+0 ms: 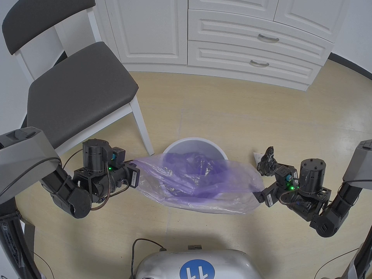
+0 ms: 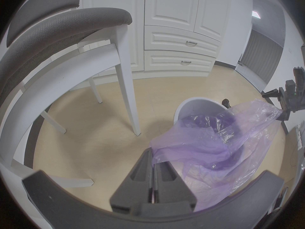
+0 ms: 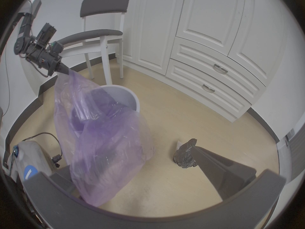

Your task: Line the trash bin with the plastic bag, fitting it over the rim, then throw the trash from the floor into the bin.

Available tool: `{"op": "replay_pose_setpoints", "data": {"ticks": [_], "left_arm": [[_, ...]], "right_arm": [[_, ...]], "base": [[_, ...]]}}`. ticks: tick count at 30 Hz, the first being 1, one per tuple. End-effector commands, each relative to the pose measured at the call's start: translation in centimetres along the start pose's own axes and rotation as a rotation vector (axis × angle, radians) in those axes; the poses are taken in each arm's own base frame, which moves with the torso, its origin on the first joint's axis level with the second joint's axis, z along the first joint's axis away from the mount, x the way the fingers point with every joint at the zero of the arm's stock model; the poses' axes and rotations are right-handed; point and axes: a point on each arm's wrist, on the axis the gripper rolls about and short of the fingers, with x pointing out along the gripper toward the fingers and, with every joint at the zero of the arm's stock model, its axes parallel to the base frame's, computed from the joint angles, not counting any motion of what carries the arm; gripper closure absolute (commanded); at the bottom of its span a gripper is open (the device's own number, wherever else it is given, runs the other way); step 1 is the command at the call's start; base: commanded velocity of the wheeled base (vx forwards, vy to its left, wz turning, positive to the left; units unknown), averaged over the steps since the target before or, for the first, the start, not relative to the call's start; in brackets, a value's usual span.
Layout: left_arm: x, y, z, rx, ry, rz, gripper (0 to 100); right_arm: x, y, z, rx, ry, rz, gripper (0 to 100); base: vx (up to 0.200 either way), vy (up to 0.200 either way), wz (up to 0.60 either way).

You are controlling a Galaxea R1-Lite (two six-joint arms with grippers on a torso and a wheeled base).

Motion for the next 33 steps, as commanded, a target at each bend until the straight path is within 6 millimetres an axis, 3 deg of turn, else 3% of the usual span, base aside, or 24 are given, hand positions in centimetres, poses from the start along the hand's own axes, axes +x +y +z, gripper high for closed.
{"op": "replay_pose_setpoints", "data": {"ticks": [1, 7, 13, 17, 21, 25, 33], "left_arm": [[0.0, -0.1, -0.6, 0.003, 0.021, -0.005, 0], [-0.5, 0.5, -0.2, 0.004, 0.016, 0.001, 0], [-2.5, 2.2, -1.8, 0.154, 0.055, -0.071, 0], [-3.2, 2.1, -1.6, 0.171, 0.039, -0.107, 0], [-3.3, 2.0, -1.5, 0.17, 0.036, -0.109, 0], [-3.0, 2.1, -1.7, 0.169, 0.043, -0.106, 0], [-0.8, 2.2, -3.6, 0.166, 0.102, -0.109, 0]], "right_arm": [[-0.5, -0.6, -0.3, -0.009, 0.0, 0.018, 0], [-2.1, -1.4, 0.5, -0.001, -0.049, 0.045, 0], [-4.2, -1.7, 0.9, 0.0, -0.109, 0.162, 0], [-3.5, -2.3, -0.4, 0.018, -0.122, 0.296, 0], [-1.4, -4.6, -3.2, 0.073, -0.165, 0.507, 0], [-0.3, -6.4, -5.1, 0.127, -0.207, 0.581, 0], [-0.1, -7.8, -6.5, 0.192, -0.267, 0.715, 0]], "base": [[0.0, 0.0, 0.0], [0.0, 0.0, 0.0], [0.0, 0.0, 0.0], [0.0, 0.0, 0.0], [0.0, 0.0, 0.0], [0.0, 0.0, 0.0], [0.0, 0.0, 0.0]]}}
